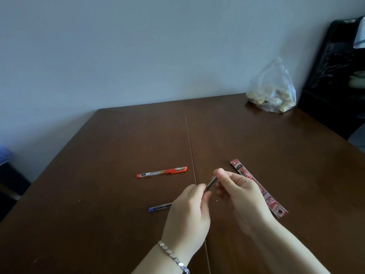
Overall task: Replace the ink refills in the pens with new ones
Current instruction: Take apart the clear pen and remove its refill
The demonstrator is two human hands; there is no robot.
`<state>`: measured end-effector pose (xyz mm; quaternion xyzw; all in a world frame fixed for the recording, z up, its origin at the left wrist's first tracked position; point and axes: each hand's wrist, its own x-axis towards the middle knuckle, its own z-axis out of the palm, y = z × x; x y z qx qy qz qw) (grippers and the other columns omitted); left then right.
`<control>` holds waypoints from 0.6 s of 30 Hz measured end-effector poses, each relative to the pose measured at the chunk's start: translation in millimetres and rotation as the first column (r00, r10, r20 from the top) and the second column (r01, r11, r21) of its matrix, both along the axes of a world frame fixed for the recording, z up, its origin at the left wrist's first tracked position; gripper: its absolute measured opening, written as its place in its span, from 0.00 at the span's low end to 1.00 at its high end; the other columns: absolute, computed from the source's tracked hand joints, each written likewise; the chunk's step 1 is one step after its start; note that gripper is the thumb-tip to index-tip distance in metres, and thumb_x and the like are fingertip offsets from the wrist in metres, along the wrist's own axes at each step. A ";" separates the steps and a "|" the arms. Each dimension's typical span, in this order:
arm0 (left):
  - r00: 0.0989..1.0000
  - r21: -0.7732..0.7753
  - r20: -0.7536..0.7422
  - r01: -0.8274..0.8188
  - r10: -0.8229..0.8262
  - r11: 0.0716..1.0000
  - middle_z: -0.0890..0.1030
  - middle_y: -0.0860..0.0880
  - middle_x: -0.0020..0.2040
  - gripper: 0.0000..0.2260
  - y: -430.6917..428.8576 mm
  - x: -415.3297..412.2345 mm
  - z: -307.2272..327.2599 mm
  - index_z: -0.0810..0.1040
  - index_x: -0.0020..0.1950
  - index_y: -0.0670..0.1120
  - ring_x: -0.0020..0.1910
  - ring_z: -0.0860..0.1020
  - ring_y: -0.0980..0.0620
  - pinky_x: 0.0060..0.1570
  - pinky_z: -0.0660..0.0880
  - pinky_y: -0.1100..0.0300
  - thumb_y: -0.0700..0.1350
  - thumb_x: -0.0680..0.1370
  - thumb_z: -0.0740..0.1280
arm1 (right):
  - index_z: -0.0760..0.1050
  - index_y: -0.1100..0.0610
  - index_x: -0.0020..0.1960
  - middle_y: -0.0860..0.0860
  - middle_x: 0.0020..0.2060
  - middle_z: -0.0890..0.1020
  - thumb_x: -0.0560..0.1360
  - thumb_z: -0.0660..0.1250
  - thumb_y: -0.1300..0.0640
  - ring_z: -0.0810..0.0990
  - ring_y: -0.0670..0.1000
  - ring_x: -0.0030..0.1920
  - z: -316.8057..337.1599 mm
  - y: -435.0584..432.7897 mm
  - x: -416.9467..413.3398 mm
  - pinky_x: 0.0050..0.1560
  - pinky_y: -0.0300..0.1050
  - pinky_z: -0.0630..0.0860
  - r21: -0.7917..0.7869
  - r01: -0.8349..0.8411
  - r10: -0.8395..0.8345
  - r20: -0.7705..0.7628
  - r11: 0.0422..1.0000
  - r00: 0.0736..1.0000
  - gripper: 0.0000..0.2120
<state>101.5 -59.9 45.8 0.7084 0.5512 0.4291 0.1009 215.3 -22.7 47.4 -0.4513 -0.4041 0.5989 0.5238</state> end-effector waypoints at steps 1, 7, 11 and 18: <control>1.000 -0.014 0.014 0.003 -0.003 1.000 0.79 0.50 0.40 0.08 0.9 2.0 1.4 0.78 0.50 0.45 0.38 0.76 0.56 0.35 0.71 0.72 0.43 0.77 0.60 | 0.82 0.54 0.33 0.47 0.24 0.79 0.63 0.68 0.45 0.76 0.43 0.28 1.2 -0.1 0.3 0.36 0.37 0.76 0.020 0.023 -0.023 -0.010 1.000 1.000 0.12; 0.939 -0.347 0.313 0.251 -0.141 0.903 0.71 0.55 0.25 0.10 13.9 5.5 17.0 0.78 0.40 0.43 0.25 0.70 0.57 0.24 0.65 0.67 0.44 0.77 0.60 | 0.79 0.57 0.31 0.49 0.24 0.77 0.62 0.65 0.45 0.73 0.44 0.26 10.5 -2.5 7.3 0.29 0.35 0.73 0.095 0.080 -0.078 -0.031 0.992 0.996 0.14; 0.571 -0.428 0.819 0.670 -0.053 0.607 0.69 0.55 0.23 0.11 19.4 -2.5 28.9 0.78 0.35 0.45 0.21 0.61 0.60 0.18 0.58 0.70 0.42 0.76 0.62 | 0.76 0.61 0.34 0.50 0.23 0.74 0.66 0.63 0.48 0.71 0.49 0.25 21.3 -5.3 11.8 0.29 0.40 0.72 0.128 0.008 0.001 -0.067 0.992 0.998 0.15; 0.604 -0.454 0.793 0.670 -0.077 0.588 0.70 0.55 0.24 0.12 16.2 -8.7 28.2 0.78 0.35 0.46 0.21 0.63 0.60 0.19 0.60 0.70 0.43 0.77 0.61 | 0.78 0.60 0.38 0.50 0.30 0.81 0.68 0.61 0.53 0.76 0.46 0.27 21.6 -5.0 15.1 0.30 0.35 0.75 0.113 -0.171 0.197 -0.298 0.979 0.934 0.11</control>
